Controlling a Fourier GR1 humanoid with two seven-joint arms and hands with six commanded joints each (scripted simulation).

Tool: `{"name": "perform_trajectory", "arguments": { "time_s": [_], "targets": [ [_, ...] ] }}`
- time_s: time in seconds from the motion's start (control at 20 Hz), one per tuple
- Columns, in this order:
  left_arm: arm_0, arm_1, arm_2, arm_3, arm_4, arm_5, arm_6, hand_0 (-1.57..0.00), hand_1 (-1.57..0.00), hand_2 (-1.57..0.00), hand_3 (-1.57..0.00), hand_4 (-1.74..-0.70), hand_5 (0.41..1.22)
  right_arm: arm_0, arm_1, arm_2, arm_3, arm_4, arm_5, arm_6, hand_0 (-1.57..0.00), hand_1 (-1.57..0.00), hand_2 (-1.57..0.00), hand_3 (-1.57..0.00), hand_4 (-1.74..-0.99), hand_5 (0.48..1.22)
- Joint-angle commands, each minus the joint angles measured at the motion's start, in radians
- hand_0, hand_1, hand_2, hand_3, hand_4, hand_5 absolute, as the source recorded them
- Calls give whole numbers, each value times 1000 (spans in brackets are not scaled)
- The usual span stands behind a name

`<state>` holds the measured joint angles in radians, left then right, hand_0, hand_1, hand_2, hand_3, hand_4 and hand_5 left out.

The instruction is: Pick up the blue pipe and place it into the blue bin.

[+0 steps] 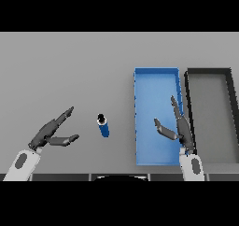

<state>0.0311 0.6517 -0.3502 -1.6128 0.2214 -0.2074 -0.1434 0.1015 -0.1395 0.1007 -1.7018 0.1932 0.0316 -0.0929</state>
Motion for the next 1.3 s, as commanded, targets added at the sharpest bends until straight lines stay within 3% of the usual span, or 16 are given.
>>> {"name": "perform_trajectory", "arguments": {
  "time_s": [0.0, 0.15, 0.35, 0.65, 0.8, 1.0, 1.15, 1.25],
  "targets": [
    [3, -3, -16, -11, -9, -5, 14, 1, 1, 1, 1, -1113, 497, -1, -7, -5, -3, 2, -2, 5, 1, 1, 1, 1, -1164, 617],
    [-11, -41, -77, -28, -61, 3, 67, 1, 1, 1, 1, -1137, 464, -2, -10, -12, -15, -12, 4, 25, 1, 1, 1, 1, -1189, 619],
    [-21, -105, -131, -20, -96, 5, 63, 1, 1, 1, 1, -1146, 451, 7, 1, -3, -21, -7, 0, 9, 1, 1, 1, 1, -1213, 625],
    [-116, -251, -170, 96, -139, 33, 56, 1, 1, 1, 1, -1150, 460, 23, 5, -2, -24, -7, 1, 23, 1, 1, 1, 1, -1202, 621],
    [-148, -300, -184, 155, -169, 48, 38, 1, 1, 1, 1, -1120, 456, 22, -2, -11, -22, -15, 5, 12, 1, 1, 1, 1, -1211, 634],
    [-184, -340, -206, 206, -225, 84, 65, 1, 1, 1, 1, -1051, 418, 18, 3, -8, -22, -8, -3, 4, 1, 1, 1, 1, -1221, 645],
    [-212, -385, -202, 253, -203, 68, 45, 1, 1, 1, 1, -1090, 441, 26, -11, -13, -28, -4, 1, 7, 1, 1, 1, 1, -1205, 649],
    [-207, -406, -198, 255, -183, 64, 19, 1, 0, -54, -40, -1140, 502, 36, -11, -15, -17, -4, 1, -11, 1, 1, 1, 1, -1210, 653]
  ]
}}
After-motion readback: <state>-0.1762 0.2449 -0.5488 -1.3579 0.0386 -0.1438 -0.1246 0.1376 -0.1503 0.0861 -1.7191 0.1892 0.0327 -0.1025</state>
